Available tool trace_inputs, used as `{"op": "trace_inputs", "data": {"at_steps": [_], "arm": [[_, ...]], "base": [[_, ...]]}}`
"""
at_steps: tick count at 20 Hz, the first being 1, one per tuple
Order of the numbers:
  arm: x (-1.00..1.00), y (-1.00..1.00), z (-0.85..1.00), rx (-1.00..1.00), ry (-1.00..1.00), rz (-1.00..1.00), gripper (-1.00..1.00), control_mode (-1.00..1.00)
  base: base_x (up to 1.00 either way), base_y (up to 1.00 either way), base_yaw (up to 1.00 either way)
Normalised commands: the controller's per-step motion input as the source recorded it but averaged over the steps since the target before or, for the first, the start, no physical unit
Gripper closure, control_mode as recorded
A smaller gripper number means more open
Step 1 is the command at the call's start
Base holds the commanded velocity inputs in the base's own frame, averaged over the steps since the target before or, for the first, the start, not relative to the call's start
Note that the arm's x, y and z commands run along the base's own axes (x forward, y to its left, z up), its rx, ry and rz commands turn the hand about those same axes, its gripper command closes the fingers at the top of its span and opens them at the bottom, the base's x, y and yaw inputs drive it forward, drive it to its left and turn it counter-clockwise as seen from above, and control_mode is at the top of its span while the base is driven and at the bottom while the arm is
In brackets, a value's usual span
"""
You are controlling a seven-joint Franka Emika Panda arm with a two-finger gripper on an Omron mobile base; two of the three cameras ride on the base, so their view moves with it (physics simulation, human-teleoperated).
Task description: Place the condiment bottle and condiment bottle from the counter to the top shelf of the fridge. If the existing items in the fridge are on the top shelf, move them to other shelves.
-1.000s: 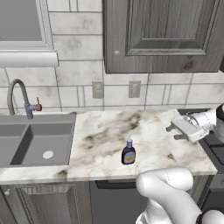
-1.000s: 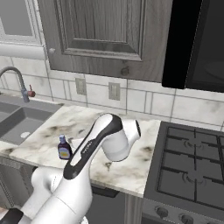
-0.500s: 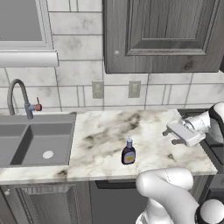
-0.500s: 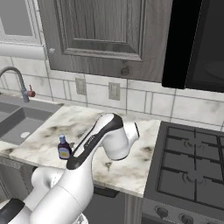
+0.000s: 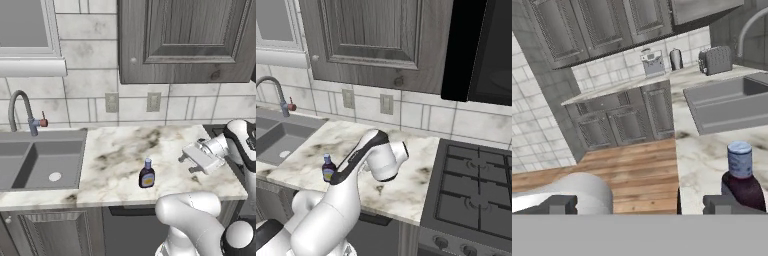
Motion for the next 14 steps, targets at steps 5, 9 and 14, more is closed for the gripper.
{"op": "trace_inputs", "data": {"at_steps": [5,9,14], "arm": [[0.13,0.22,-0.15,-0.01,0.00,0.00,-1.00,-1.00],[0.14,0.20,-0.01,0.00,0.00,0.00,-1.00,-1.00],[0.16,0.19,-0.04,0.00,0.00,0.00,-1.00,-1.00]], "base": [[0.00,0.00,0.00],[0.00,0.00,0.00],[0.00,0.00,0.00]]}}
